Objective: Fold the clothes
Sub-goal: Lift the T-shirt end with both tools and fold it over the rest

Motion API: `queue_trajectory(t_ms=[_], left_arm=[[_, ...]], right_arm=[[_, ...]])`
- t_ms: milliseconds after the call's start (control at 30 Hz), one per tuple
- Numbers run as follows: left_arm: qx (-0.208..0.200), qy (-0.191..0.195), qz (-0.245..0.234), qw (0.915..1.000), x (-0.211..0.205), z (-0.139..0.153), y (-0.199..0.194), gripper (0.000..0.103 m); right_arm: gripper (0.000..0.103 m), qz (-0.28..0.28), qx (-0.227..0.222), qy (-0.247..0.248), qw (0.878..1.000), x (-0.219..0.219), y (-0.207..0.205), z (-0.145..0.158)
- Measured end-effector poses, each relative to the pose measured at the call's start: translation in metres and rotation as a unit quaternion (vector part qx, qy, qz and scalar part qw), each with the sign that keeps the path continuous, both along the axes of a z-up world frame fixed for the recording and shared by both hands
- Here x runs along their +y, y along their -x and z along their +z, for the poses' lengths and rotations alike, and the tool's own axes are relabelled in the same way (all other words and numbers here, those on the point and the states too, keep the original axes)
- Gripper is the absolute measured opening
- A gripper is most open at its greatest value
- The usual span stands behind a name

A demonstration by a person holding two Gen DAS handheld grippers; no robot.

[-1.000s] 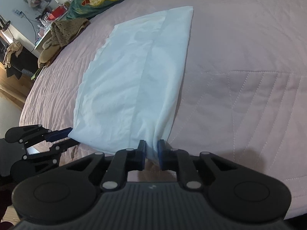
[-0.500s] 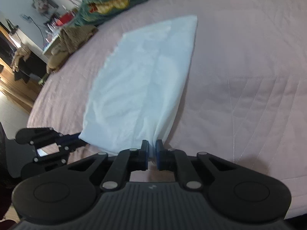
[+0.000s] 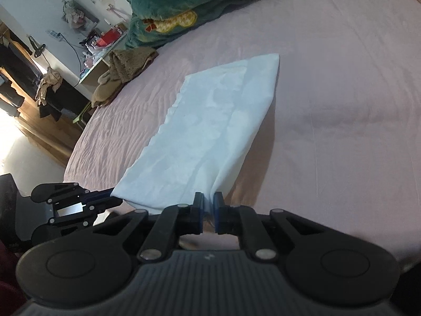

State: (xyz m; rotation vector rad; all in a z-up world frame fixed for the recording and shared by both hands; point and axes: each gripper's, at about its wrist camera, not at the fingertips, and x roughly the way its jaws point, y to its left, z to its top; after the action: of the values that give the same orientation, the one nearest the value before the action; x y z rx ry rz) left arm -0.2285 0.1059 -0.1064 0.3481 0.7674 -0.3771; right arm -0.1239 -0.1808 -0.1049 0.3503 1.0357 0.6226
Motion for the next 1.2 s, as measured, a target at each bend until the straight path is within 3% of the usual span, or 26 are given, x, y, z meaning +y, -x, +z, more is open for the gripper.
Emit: queue_trajectory(t_ms=[167,333,567,867,1200], left_arm=[[0.005,0.026,0.012,0.9996,-0.001,0.013,0.017,0.008],[-0.008,0.035,0.027,0.999,-0.003,0.033,-0.008,0.008],[-0.004,0.026,0.052,0.9983,-0.001,0.041,-0.086,0.008],[0.038,0.042,0.072,0.9958,0.006,0.042,-0.179,0.008],[0.066,0.059,0.099,0.9911,0.014,0.018,-0.256,0.008]], right_arm=[[0.008,-0.002,0.009,-0.012,1.0,-0.009,0.018,0.01],[0.008,-0.001,-0.012,-0.018,1.0,-0.008,-0.011,0.025],[0.008,0.004,-0.033,-0.016,0.999,0.003,-0.073,0.035],[0.007,0.008,-0.031,0.002,0.999,0.011,-0.151,0.037],[0.007,0.023,-0.023,0.03,0.999,0.023,-0.221,0.025]])
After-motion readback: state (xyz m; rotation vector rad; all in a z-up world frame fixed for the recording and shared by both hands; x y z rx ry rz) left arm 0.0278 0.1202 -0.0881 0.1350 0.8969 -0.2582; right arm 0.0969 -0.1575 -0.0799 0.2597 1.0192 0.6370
